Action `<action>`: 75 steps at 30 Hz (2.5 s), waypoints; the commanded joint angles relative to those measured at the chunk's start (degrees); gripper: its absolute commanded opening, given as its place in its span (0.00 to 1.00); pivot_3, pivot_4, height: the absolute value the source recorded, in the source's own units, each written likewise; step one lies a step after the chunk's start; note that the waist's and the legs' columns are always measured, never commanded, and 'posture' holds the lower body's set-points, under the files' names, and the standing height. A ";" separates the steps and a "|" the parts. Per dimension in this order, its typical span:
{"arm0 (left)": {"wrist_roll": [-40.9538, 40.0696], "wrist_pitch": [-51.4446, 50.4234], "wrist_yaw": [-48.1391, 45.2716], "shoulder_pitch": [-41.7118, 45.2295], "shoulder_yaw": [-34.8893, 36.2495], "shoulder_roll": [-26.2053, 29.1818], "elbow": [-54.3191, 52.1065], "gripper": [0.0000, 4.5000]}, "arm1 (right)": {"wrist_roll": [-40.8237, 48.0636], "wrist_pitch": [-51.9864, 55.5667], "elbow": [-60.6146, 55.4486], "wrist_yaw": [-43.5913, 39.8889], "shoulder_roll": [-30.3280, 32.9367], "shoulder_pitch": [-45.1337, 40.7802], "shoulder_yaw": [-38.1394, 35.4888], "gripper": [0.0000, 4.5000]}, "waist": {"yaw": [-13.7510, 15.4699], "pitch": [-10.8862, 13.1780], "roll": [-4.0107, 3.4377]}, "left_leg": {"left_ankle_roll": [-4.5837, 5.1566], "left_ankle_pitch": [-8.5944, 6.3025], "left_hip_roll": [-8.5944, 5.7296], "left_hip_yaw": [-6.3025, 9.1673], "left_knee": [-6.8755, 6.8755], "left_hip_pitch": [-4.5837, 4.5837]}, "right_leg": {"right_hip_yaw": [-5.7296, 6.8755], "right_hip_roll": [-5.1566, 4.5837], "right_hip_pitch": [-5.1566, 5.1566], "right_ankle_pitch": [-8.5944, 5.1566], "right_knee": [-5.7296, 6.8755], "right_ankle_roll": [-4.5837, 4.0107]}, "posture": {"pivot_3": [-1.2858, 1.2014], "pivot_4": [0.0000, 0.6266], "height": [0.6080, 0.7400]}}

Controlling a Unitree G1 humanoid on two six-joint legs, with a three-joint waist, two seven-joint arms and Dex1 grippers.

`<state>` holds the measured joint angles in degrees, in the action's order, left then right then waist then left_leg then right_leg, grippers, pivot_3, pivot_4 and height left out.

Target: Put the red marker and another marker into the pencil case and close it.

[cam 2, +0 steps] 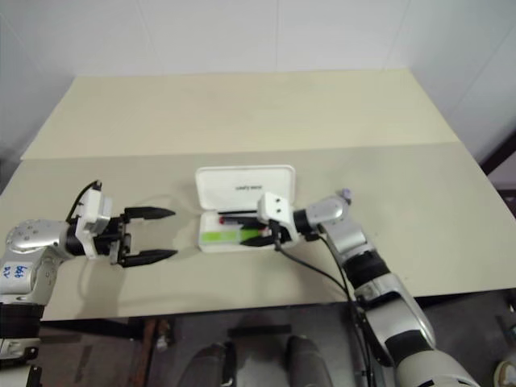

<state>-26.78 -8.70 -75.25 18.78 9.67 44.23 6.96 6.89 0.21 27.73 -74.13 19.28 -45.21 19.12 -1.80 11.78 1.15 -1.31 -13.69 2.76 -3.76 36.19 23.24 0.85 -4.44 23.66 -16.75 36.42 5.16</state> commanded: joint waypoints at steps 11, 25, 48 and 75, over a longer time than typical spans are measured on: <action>-0.72 0.53 0.23 1.02 0.61 0.08 -1.18 1.00 | 4.96 3.34 -6.41 -0.34 -0.60 -4.54 -4.93 0.99 | 0.00 0.00 0.00 | -0.01 0.00 0.02 0.00 -0.03 0.00 | -0.01 -0.02 0.03 -0.01 0.01 -0.02 | 0.52 0.24 1.00; -1.57 -0.32 4.45 4.49 -1.45 -5.18 -6.75 1.00 | 13.85 17.54 -25.45 5.09 17.60 9.10 -20.30 0.99 | 0.36 -0.02 0.05 | 0.13 -0.07 -0.01 -0.02 -0.04 0.07 | 0.01 -0.17 -0.07 0.12 -0.38 0.10 | 0.52 0.24 1.00; -1.39 -2.81 9.73 4.54 -3.99 -9.57 -9.90 1.00 | 0.26 21.55 -17.60 60.08 0.83 17.79 -28.71 0.99 | 0.11 -0.03 0.06 | 0.09 -0.02 -0.01 -0.21 -0.08 0.03 | -0.25 0.04 -0.02 0.20 -0.41 0.18 | 0.52 0.24 1.00; -0.67 0.29 8.17 4.30 -3.68 -9.43 -7.01 1.00 | 14.18 26.36 -27.75 34.35 11.26 14.58 -25.69 0.08 | 0.08 -0.04 0.08 | 0.19 0.01 -0.04 -0.19 -0.16 0.03 | -0.28 0.07 -0.04 0.26 -0.48 0.27 | 0.52 0.24 1.00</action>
<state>-27.17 -9.60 -66.52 23.38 5.41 34.30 0.59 18.13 26.49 4.76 -33.54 29.21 -30.22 -7.54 -1.72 11.74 1.22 -1.12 -13.69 2.74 -3.95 36.01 23.27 0.58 -4.34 23.61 -16.50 35.91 5.43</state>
